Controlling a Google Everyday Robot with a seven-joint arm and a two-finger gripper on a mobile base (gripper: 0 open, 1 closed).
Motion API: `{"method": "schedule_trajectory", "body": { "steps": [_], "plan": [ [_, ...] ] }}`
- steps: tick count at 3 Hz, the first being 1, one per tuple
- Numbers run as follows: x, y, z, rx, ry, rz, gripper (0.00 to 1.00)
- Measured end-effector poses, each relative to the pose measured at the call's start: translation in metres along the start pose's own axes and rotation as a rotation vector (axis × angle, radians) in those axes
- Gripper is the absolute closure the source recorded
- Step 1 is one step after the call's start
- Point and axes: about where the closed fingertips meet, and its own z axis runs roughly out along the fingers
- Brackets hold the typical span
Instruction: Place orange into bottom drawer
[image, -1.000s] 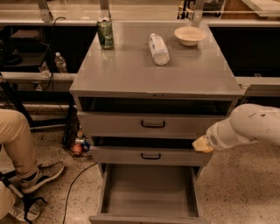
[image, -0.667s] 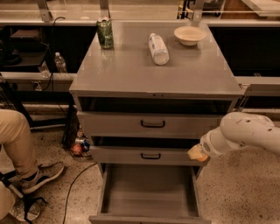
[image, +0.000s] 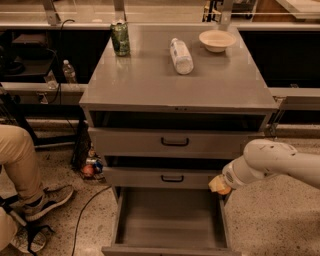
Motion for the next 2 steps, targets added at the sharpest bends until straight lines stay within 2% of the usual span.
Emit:
{"method": "schedule_trajectory", "body": {
  "steps": [1, 2],
  "plan": [
    [0.009, 0.003, 0.026, -0.029, 0.031, 0.021, 1.00],
    [0.028, 0.007, 0.080, -0.069, 0.084, 0.071, 1.00]
  ]
}}
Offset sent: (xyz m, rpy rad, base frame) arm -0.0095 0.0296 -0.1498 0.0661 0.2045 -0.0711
